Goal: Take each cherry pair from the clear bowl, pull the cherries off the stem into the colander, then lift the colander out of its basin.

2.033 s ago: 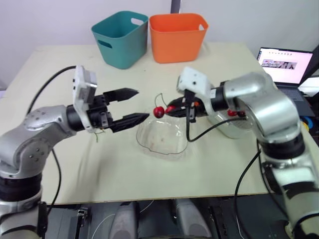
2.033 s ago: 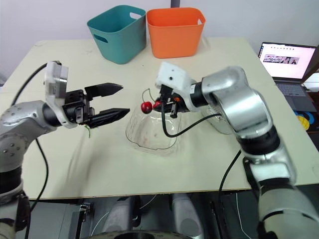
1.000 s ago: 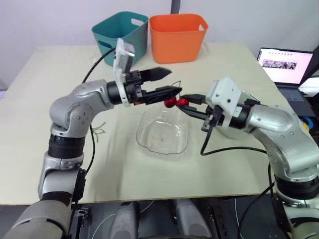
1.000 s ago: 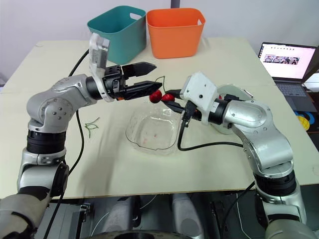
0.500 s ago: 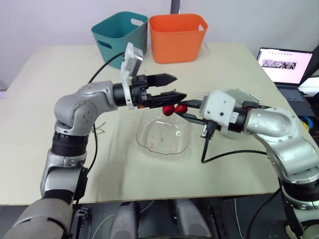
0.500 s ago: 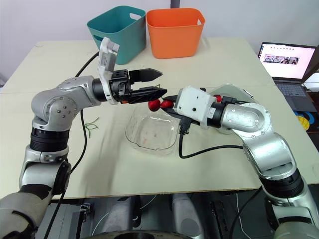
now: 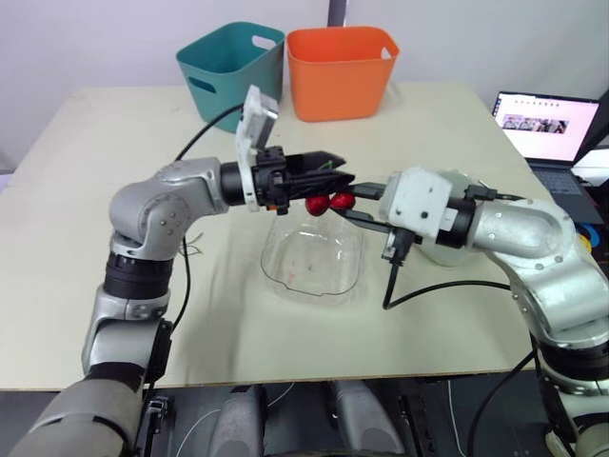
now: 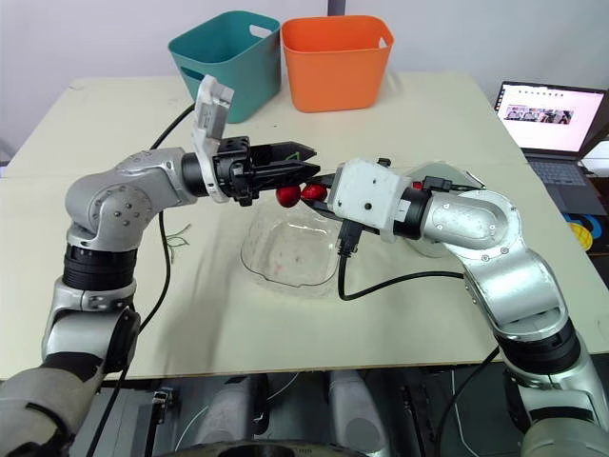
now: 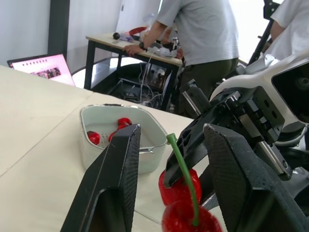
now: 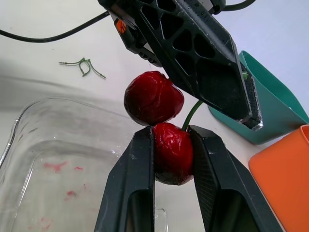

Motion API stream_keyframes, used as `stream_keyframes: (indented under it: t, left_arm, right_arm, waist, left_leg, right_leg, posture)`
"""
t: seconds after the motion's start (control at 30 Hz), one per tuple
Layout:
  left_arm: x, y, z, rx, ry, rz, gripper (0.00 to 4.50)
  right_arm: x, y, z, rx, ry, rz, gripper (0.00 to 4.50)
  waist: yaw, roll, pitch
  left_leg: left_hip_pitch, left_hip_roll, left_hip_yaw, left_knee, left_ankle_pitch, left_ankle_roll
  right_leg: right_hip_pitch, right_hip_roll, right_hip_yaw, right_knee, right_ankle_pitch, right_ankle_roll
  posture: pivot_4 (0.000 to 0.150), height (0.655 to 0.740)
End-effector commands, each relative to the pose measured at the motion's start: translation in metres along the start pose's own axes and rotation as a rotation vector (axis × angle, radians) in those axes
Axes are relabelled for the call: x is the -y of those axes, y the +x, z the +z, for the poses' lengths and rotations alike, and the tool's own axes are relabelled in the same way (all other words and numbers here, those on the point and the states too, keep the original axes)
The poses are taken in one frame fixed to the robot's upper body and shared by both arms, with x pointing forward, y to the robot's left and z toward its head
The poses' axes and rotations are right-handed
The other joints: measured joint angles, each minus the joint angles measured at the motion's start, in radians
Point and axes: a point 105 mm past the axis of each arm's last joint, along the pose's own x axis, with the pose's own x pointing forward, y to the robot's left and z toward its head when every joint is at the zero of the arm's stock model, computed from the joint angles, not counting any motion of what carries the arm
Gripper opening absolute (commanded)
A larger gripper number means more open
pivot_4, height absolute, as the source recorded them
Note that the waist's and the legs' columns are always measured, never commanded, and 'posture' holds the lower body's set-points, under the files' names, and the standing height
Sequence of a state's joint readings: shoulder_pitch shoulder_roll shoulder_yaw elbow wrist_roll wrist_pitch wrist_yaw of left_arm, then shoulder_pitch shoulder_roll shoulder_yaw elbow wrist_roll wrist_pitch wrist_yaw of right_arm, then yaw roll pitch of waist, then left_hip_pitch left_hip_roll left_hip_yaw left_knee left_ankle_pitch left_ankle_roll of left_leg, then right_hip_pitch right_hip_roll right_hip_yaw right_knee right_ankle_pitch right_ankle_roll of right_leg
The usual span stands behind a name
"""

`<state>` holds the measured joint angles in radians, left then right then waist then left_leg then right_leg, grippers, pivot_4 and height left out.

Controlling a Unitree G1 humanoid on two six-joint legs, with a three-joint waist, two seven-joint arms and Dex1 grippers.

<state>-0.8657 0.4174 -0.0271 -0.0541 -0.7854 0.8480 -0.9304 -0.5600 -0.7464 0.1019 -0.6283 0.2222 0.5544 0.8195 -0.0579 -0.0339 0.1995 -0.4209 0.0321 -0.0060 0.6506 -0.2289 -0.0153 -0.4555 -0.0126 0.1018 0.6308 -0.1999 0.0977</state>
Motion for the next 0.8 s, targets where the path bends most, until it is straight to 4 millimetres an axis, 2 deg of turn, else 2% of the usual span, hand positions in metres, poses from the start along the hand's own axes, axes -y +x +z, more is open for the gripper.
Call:
stream_keyframes:
  t: [0.03,0.5,0.6,0.73,0.77,0.8]
  left_arm:
    - [0.005,0.0024,0.0125,0.023,0.035,-0.025,2.16]
    - [0.0052,0.0006,0.0184,0.043,0.034,-0.027,2.16]
    - [0.0051,0.0008,0.0186,0.046,0.031,-0.026,1.61]
    - [0.0058,0.0015,0.0185,0.048,0.031,-0.028,0.29]
    - [0.0061,0.0013,0.0188,0.049,0.031,-0.029,0.07]
    - [0.0064,0.001,0.019,0.049,0.032,-0.03,0.07]
  right_arm:
    - [0.0029,-0.0033,0.0148,0.04,-0.053,-0.015,0.79]
    - [0.0019,-0.0032,0.0136,0.037,-0.05,-0.009,0.79]
    - [0.0018,-0.003,0.0137,0.037,-0.052,-0.007,0.79]
    - [0.0018,-0.0031,0.0137,0.036,-0.053,-0.007,0.79]
    - [0.0014,-0.0033,0.0133,0.034,-0.053,-0.005,0.79]
    - [0.0012,-0.0035,0.0129,0.032,-0.052,-0.004,0.79]
  waist:
    - [0.001,0.0,0.0]
    - [0.013,0.0,0.0]
    - [0.014,0.0,0.0]
    - [0.013,0.0,0.0]
    - [0.013,0.0,0.0]
    - [0.013,0.0,0.0]
  left_leg:
    - [0.0,0.0,0.0,0.0,0.0,0.0]
    - [0.0,0.0,0.0,0.0,0.0,0.0]
    - [0.0,0.0,0.0,0.0,0.0,0.0]
    - [0.0,0.0,0.0,0.0,0.0,0.0]
    - [0.0,0.0,0.0,0.0,0.0,0.0]
    - [0.0,0.0,0.0,0.0,0.0,0.0]
  right_leg:
    - [0.0,0.0,0.0,0.0,0.0,0.0]
    - [0.0,0.0,0.0,0.0,0.0,0.0]
    - [0.0,0.0,0.0,0.0,0.0,-0.001]
    - [0.0,0.0,0.0,0.0,-0.001,-0.001]
    - [0.0,0.0,0.0,0.0,-0.001,-0.001]
    - [0.0,0.0,0.0,0.0,-0.001,-0.001]
  posture:
    - [0.15,0.74]
    - [0.15,0.74]
    - [0.15,0.74]
    - [0.15,0.74]
    - [0.15,0.74]
    - [0.15,0.74]
